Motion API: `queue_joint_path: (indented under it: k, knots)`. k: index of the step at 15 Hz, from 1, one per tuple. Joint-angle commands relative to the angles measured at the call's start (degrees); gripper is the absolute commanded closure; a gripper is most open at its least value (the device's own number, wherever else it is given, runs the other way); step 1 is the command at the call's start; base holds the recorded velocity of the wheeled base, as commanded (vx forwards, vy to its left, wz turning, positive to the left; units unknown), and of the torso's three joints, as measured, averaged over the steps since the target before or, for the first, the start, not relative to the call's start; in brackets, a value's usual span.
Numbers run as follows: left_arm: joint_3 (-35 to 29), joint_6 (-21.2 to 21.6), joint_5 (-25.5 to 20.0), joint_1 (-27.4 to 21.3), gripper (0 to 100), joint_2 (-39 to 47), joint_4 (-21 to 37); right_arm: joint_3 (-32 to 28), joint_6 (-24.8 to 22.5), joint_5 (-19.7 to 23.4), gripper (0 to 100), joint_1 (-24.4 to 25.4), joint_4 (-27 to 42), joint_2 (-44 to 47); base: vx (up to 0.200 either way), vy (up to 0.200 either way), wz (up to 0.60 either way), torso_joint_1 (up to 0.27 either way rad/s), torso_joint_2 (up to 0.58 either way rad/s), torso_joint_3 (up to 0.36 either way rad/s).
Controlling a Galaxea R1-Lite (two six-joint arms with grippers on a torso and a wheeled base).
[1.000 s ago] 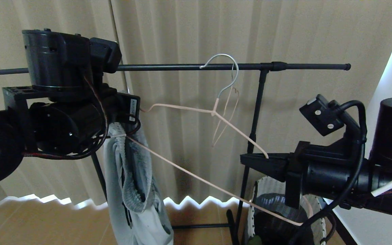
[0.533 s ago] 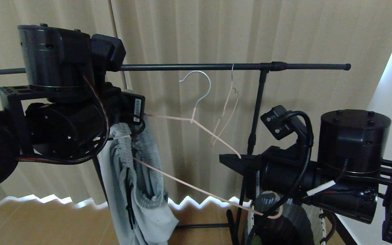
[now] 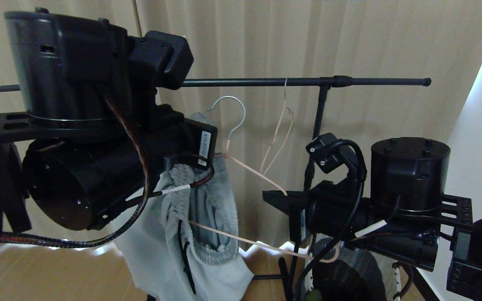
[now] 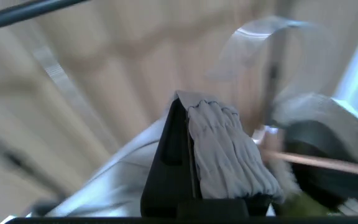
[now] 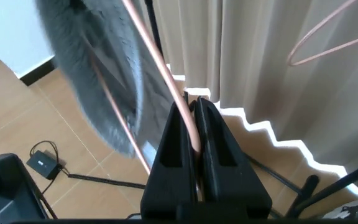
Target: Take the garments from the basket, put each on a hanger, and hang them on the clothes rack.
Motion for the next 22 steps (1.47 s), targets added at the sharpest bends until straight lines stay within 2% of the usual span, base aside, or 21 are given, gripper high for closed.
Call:
queue_joint_path:
  k: [1, 3, 7, 8, 15, 20, 22]
  knots:
    - [1.16, -0.07, -3.20, -0.97, 100, -0.31, 0.01, -0.93, 0.01, -0.05, 100, -0.27, -0.07, -0.36, 0.000, 0.000, 0.00, 0.000, 0.00, 0.000]
    - [4.41, 0.46, -6.19, -0.80, 100, -1.80, 0.09, -1.02, -0.08, -0.93, 100, -0.97, -0.07, -0.97, 0.000, 0.000, 0.00, 0.000, 0.00, 0.000]
    - [8.37, 0.98, -6.89, -0.80, 100, -3.30, -0.17, -1.02, -0.25, -1.11, 100, -1.15, -0.07, -3.70, 0.000, 0.000, 0.00, 0.000, 0.00, 0.000]
    - [9.16, 1.07, -7.42, -0.80, 0, -3.30, -0.08, -0.76, -0.25, -1.11, 100, -1.15, -0.07, -4.05, 0.000, 0.000, 0.00, 0.000, 0.00, 0.000]
    - [8.81, 1.42, -7.42, -0.88, 0, -5.05, -0.17, -0.58, -0.25, -1.19, 100, -2.12, -0.07, -4.93, 0.000, 0.000, 0.00, 0.000, 0.00, 0.000]
    - [8.90, 4.32, -7.51, -0.27, 0, -6.55, -0.70, -0.67, -0.34, -1.28, 100, -3.70, -0.07, -5.10, 0.000, 0.000, 0.00, 0.000, 0.00, 0.000]
    - [9.07, 6.52, -7.51, 0.44, 0, -7.25, -4.12, -0.67, -0.43, -1.19, 100, -5.02, -0.07, -5.63, 0.000, 0.000, 0.00, 0.000, 0.00, 0.000]
